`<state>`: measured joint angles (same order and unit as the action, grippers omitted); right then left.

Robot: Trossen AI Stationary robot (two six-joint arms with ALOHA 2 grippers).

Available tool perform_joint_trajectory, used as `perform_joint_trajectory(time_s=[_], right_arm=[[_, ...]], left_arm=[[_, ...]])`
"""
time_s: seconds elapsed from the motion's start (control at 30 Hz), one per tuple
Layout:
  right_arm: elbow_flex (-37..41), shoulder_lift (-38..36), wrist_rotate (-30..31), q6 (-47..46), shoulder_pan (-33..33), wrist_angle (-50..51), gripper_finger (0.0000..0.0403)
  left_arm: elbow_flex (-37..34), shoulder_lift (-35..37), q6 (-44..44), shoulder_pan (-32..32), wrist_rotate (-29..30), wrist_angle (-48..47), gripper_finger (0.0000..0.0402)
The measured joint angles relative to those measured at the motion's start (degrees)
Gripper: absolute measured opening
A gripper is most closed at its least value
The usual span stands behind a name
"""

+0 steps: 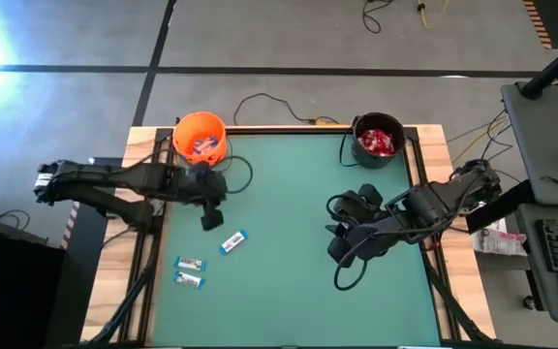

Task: Sort candy by brand, put in halloween buckets
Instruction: Put the white chocolate into the orange bucket

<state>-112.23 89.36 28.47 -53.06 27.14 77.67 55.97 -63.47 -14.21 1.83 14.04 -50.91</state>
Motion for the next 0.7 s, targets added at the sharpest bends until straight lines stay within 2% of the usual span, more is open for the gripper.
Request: perform_joint_trajectory(time_s=[0.1,0.2,0.3,0.43,0.53,0.7], right_arm=[[0.45,0.44,-0.05,-0.08,0.55,0.03,0.0126],[1.54,0.46,-0.13,-1.39,1.46,0.03,0.0136],[2.69,0.36,-0.15,-1.68,2.62,0.11,0.0149],[3.22,0.36,-0.09,-1.82,3.04,0.05,0.0167],[3.28,0.36,0.07,-1.41,2.85,0.04,0.018],[3.33,0.36,0.07,-2.95,2.58,0.07,0.0195]], left_arm=[[-1.98,-0.4,-3.47,0.33,-2.05,6.15,0.0045],[-5.97,-0.22,-10.21,3.83,-2.53,12.96,0.0079],[-11.48,0.43,-17.8,11.04,2.34,21.4,0.011],[-19.08,-0.59,-27.92,20.31,5.7,35.23,0.0155],[-22.61,-3.17,-32.68,26.54,12.7,39.05,0.0191],[-25.62,-8.26,-46.87,33.2,30.09,38.21,0.024]])
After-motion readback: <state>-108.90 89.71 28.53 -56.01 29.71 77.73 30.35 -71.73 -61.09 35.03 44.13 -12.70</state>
